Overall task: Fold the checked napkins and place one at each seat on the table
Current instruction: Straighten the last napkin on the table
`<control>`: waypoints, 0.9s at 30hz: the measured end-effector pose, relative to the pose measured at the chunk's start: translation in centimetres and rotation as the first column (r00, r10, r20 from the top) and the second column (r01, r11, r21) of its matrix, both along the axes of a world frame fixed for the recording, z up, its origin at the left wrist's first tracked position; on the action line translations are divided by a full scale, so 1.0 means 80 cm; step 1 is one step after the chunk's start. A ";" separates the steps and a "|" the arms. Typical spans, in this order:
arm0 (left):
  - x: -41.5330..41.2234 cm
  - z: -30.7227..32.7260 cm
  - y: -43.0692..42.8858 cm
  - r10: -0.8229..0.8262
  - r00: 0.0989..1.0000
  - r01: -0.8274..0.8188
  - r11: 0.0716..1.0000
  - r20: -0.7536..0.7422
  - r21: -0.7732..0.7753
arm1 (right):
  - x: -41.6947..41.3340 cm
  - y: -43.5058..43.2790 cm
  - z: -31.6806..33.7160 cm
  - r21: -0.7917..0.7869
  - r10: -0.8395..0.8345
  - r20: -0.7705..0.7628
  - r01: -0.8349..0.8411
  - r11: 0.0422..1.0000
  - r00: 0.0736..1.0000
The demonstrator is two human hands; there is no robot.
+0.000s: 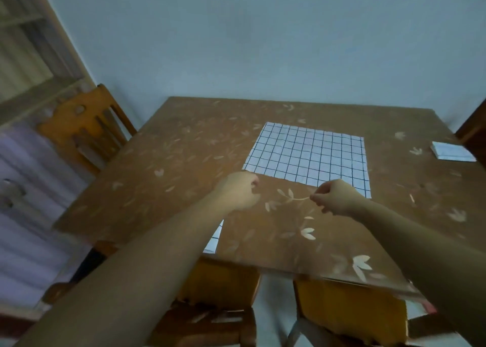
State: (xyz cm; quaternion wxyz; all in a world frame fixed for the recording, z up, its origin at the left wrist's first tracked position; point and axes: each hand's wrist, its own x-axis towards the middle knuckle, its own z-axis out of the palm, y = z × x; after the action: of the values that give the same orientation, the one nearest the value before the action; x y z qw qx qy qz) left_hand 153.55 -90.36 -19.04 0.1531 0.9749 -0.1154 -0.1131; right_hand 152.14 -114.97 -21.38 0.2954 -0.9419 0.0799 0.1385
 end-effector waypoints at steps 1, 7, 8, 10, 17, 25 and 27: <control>-0.009 0.001 -0.005 0.009 1.000 -0.009 1.000 0.003 -0.005 | -0.002 -0.007 0.000 0.001 0.014 -0.002 -0.014 1.000 1.000; -0.023 0.005 -0.042 0.017 0.999 -0.017 1.000 0.038 -0.016 | -0.014 -0.035 0.011 -0.052 0.054 0.041 -0.052 0.997 0.998; -0.022 0.004 -0.051 0.001 0.999 0.000 1.000 0.045 -0.014 | -0.017 -0.040 0.011 -0.072 0.050 0.043 -0.047 0.996 0.998; -0.017 -0.001 -0.073 -0.043 0.998 0.043 0.999 0.052 -0.007 | -0.023 -0.055 0.010 -0.093 0.019 0.049 -0.015 0.996 0.999; 0.021 -0.038 -0.150 -0.070 0.995 0.070 0.998 0.074 -0.002 | -0.007 -0.123 -0.014 -0.145 -0.079 0.091 0.092 0.985 0.993; 0.126 -0.105 -0.211 0.065 0.993 -0.062 0.998 0.100 -0.031 | 0.096 -0.184 -0.086 -0.196 -0.037 0.085 0.053 0.979 0.996; 0.156 -0.133 -0.222 0.064 0.993 -0.065 0.998 0.102 0.006 | 0.125 -0.195 -0.111 -0.214 -0.016 0.062 0.029 0.976 0.998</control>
State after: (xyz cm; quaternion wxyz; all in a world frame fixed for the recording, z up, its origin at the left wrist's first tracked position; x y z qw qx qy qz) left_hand 166.02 -108.14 -29.65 0.1463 0.9833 -0.0909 -0.0586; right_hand 162.16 -130.60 -30.29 0.1958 -0.9711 0.0962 0.0971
